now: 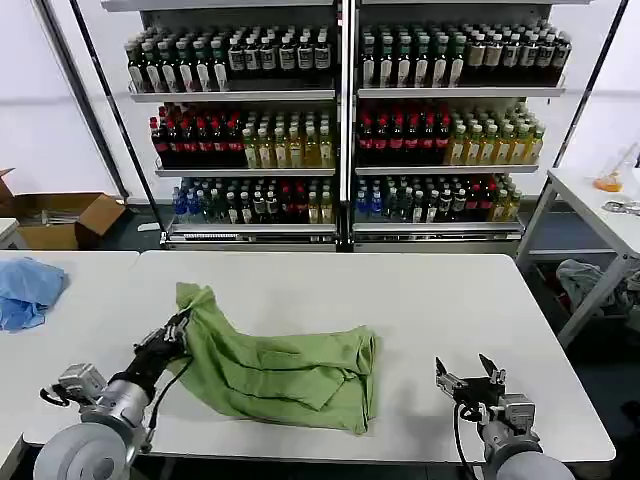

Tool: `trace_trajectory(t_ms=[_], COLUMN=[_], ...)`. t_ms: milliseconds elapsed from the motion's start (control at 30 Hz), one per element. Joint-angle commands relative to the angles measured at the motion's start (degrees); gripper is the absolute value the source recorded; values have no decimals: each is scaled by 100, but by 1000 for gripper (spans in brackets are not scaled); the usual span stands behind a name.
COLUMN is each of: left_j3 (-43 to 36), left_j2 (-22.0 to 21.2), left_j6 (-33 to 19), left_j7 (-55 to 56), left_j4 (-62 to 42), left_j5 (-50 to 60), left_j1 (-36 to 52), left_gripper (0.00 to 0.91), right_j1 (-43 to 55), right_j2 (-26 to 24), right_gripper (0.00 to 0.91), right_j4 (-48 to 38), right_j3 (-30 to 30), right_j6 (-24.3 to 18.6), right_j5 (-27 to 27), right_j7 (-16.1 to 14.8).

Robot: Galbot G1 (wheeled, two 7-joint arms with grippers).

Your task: Fold and organize the clothes.

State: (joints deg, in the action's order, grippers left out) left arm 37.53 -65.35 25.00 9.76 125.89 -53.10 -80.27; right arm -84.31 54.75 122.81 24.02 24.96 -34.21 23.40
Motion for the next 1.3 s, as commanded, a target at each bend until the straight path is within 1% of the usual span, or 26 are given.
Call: trace_trajectory(t_ms=[33,167,200,367,433,533,567,600,633,667,700,733,767,967,1100,1200,1300], left_j3=[-1017,-1586,-1728,-2303,-2451,-2681,-2736,-2800,-2851,-2910,-2959,-3013,-3058,-3312,-3382,-3208,-2731], left_j2=[-339,-599,-638,-859,-924,-1021,-1041,-1051,-1060,-1066,-1072,-1073,-1084,-1065,-899,-767,-671], left_j6=[-52,-88,-90,-145,-149,-133,-112,-102,-96,-84,-75,-71,-70,-54,130,226,308], left_j7=[-125,13,57,317,453,657,684,689,680,671,654,630,599,96,-328,-535,-584], left_j4=[577,333,229,-292,-507,-896,-972,-1018,-1036,-1038,-1039,-1041,-1045,-976,-769,-511,-162], left_j5=[-1781,-1634,-1585,-1263,-1050,-620,-533,-475,-405,-374,-305,-280,-229,52,276,127,-236], left_j1=[43,160,227,534,691,937,989,1032,1050,1066,1084,1091,1115,1180,1095,933,773], left_gripper=[20,20,30,20,30,20,40,40,232,292,494,635,907,907,907,907,907], right_j1=[30,56,60,69,76,79,81,86,88,96,101,107,110,158,186,197,208], right_j2=[8,29,36,65,78,91,91,90,89,88,88,88,87,79,65,55,57], right_gripper=[907,907,907,907,907,907,907,907,907,907,907,907,907,907,907,907,907], right_j4=[3,-15,-22,-43,-54,-58,-60,-67,-74,-81,-88,-91,-96,-160,-189,-206,-223], right_j3=[-7,-46,-57,-87,-98,-99,-98,-95,-94,-94,-97,-98,-102,-144,-162,-172,-181], right_j6=[0,-2,-6,-13,-17,-20,-22,-23,-23,-26,-27,-28,-28,-37,-38,-45,-53], right_j5=[5,25,33,51,61,64,63,63,62,62,62,59,58,60,56,53,54], right_j7=[1,1,-1,-6,-10,-12,-15,-19,-18,-20,-21,-21,-22,-25,-27,-33,-33])
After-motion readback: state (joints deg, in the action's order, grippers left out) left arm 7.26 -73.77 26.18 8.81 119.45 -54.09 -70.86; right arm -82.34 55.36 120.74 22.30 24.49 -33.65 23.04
